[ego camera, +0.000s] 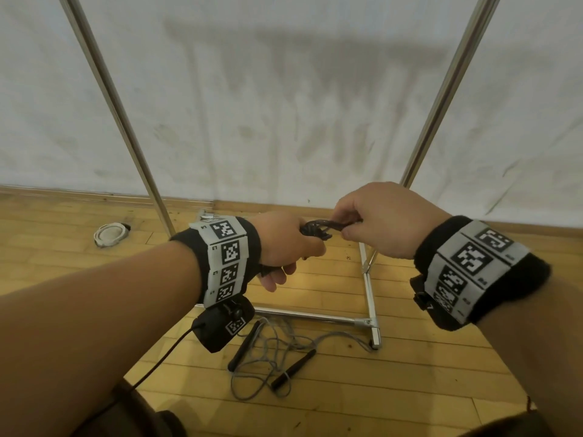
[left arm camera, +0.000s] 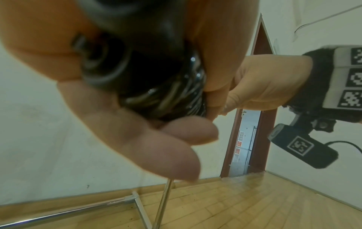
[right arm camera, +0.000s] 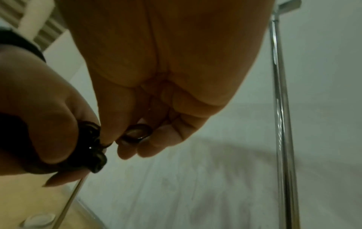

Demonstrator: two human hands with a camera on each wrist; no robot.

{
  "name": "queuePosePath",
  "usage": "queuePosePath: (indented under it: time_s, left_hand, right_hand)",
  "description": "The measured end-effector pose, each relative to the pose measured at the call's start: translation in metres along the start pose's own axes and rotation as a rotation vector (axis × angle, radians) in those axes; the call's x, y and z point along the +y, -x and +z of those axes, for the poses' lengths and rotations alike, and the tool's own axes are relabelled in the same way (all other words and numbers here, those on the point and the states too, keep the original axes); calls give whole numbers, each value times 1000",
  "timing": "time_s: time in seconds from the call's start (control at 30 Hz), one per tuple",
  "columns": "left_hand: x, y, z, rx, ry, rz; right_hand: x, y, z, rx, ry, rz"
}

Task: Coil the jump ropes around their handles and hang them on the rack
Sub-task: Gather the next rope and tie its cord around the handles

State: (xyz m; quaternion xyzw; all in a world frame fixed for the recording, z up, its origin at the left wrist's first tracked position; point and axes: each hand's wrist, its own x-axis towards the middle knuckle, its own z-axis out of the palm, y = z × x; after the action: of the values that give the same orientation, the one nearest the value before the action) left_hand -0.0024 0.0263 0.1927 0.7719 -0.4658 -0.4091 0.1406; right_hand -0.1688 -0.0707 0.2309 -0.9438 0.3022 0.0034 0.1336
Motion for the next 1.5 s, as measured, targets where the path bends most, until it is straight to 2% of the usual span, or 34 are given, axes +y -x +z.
queuePosePath:
  time_s: [0.13, 0.37, 0.47, 0.63, 0.77, 1.03, 1.33, 1.5]
  left_hand:
    - [-3, 0, 0, 3, -28, -10]
    - [-9, 1, -4, 29, -52, -23]
    - [-12, 1, -5, 35, -67, -29]
    - [-11, 1, -8, 12, -25, -42]
    - [-10, 2, -10, -15, -10, -48]
    - [-16, 6, -7, -84, -129, -77]
    - [-14, 6, -8, -67, -205, -41]
    - [-19, 9, -15, -144, -16, 74]
  right_hand:
    - [-6, -5, 2, 10, 185, -10]
    - [-12, -10, 10, 100, 173, -27]
    - [-14, -11, 12, 68, 65, -42]
    - [-18, -9, 16, 81, -317, 0]
    - [-21, -10, 19, 61, -485, 37]
    - [-26, -11, 25, 40, -539, 48]
    - [-30, -10, 24, 56, -688, 56]
    - [-29, -5, 29, 166, -746, 60]
